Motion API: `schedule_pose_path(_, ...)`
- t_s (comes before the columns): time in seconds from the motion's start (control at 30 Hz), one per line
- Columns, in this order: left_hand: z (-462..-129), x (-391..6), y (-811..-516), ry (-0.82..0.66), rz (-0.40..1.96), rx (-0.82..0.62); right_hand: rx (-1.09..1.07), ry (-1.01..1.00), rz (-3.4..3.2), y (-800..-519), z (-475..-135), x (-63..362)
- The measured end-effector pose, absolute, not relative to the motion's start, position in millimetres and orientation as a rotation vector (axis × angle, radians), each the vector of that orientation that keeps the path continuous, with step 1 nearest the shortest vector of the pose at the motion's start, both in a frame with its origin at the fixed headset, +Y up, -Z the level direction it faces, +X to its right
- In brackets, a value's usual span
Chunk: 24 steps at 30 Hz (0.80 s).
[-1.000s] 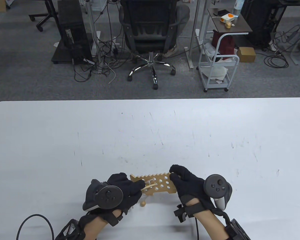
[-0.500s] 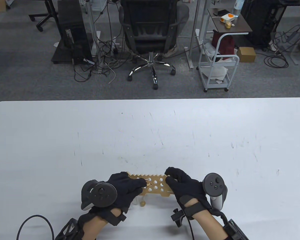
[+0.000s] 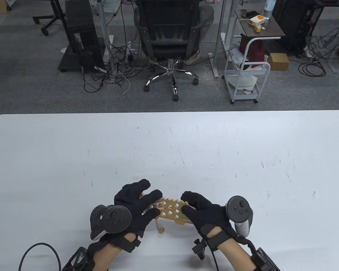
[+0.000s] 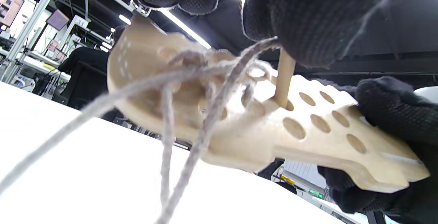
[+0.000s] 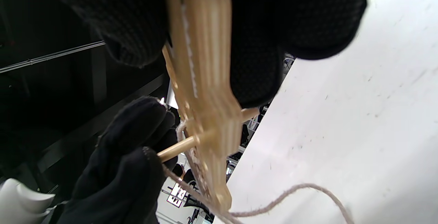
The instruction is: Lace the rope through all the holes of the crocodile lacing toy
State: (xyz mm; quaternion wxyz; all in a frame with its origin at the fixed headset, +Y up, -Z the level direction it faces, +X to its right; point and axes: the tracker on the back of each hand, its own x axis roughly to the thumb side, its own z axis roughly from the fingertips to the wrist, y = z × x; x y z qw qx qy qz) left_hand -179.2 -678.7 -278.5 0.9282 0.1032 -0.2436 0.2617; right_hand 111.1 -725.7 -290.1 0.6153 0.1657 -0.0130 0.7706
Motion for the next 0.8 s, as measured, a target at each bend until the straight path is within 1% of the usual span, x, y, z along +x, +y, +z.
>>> schedule_pose_path(0.5,-279.6,-176.3,-684.2,-0.479,0.52,0.178,0.448,-0.027,1.779,-723.3,-285.9,102.3)
schedule_pose_path(0.8,-280.7,-181.2,-681.8,-0.473,0.532,0.22,0.349,-0.077,1.8,-722.7,-286.8,110.3)
